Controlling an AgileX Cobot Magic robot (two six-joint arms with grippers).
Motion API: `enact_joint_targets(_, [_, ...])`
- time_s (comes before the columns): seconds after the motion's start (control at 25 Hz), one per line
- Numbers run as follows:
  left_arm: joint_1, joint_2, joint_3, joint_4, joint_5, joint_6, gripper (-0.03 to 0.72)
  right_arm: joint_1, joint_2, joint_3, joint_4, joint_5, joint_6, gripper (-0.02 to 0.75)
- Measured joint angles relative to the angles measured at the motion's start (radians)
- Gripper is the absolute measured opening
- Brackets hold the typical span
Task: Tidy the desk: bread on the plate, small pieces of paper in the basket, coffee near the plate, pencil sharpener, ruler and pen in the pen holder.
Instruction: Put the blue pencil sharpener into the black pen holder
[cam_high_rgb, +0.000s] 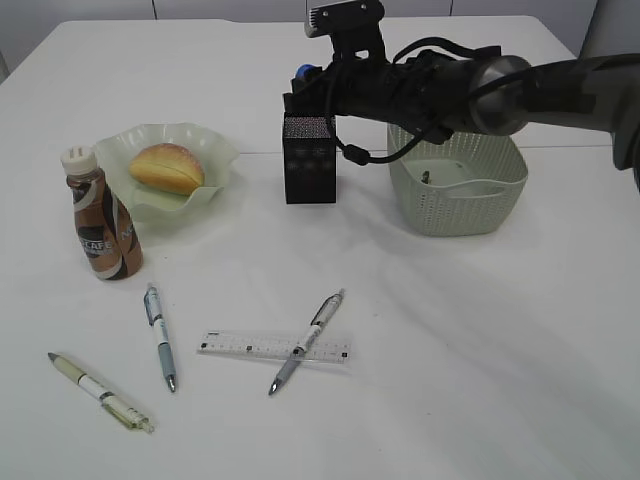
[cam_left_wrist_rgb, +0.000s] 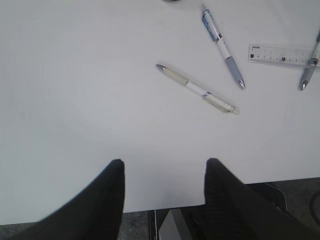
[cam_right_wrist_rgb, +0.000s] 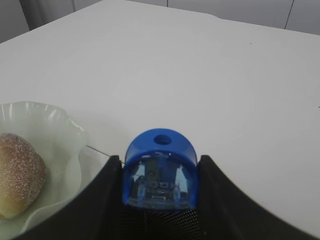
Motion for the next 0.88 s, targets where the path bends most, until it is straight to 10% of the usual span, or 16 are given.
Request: enact_joint_targets(0.88, [0.0, 0.0, 0.0, 0.0, 0.0, 0.0, 0.372, 0.0, 0.0, 0.0, 0.0, 0.004, 0.002, 0.358])
